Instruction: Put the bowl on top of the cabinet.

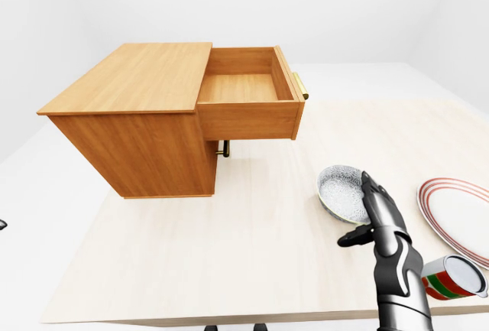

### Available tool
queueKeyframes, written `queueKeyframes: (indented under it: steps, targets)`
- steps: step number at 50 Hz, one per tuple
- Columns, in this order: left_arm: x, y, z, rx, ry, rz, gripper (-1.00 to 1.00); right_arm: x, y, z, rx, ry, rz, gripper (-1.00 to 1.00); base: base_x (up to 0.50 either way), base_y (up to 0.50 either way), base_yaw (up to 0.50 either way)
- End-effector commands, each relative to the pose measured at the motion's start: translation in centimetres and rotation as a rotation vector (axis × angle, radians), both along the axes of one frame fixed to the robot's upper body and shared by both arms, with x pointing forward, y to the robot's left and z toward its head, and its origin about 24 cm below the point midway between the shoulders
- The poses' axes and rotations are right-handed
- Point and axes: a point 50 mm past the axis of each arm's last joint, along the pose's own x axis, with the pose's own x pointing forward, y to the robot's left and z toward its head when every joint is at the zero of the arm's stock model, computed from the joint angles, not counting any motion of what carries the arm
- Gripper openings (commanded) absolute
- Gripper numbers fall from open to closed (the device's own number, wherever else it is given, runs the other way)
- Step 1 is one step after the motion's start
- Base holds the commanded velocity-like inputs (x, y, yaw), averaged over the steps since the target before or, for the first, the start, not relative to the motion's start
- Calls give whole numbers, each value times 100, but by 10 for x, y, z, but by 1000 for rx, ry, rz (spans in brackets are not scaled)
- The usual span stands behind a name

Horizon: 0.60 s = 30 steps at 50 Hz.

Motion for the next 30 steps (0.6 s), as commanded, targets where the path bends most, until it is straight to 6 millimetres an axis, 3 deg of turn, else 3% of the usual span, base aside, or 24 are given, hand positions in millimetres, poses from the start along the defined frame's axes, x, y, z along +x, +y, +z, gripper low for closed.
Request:
queueKeyframes:
  steps: [1,30]
  targets:
    - [-1,-1,0,6,-5,0,100,-3,0,-9,12,18,-16,100,0,0,0]
    - [-1,-1,0,0,-5,-6,100,-9,1,-28,34,63,-42,100,0,0,0]
